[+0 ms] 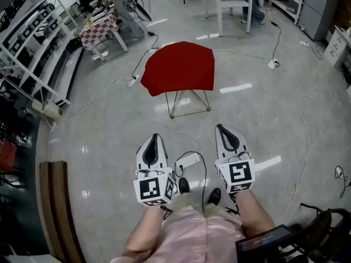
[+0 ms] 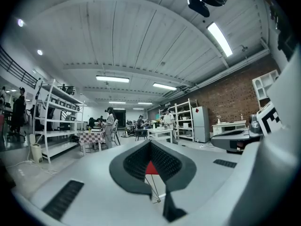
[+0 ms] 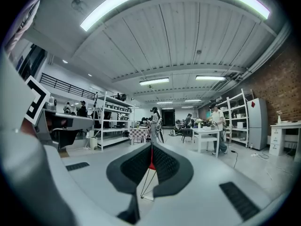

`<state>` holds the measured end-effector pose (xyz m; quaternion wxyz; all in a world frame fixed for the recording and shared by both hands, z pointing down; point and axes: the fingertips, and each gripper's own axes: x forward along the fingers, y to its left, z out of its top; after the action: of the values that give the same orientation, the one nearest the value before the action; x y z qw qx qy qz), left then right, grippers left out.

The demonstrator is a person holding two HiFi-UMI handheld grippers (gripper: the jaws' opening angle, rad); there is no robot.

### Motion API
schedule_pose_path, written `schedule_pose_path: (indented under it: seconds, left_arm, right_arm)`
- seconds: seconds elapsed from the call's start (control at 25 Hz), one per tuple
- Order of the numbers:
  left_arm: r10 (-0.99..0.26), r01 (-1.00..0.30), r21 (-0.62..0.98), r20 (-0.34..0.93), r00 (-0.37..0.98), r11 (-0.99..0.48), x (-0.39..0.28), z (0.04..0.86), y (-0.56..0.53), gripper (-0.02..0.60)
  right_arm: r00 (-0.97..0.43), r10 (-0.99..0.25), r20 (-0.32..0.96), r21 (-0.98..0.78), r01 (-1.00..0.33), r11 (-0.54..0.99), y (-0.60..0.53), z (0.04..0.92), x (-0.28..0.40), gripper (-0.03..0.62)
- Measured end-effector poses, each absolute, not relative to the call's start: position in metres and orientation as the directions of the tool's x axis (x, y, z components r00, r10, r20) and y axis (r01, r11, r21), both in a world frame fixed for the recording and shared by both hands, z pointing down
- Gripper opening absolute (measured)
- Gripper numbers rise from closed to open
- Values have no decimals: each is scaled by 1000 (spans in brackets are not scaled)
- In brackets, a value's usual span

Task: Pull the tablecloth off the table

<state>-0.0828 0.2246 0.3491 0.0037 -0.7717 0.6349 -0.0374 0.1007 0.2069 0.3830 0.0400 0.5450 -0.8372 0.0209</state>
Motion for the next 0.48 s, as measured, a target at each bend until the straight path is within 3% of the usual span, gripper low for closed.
schedule_pose_path:
  seconds: [0.48]
  left_arm:
    - [-983,-985,-5,60,171,-172,-132,357,171,25]
  right_arm:
    - [-422,-899,121,23,-904,427,153,385,50,20]
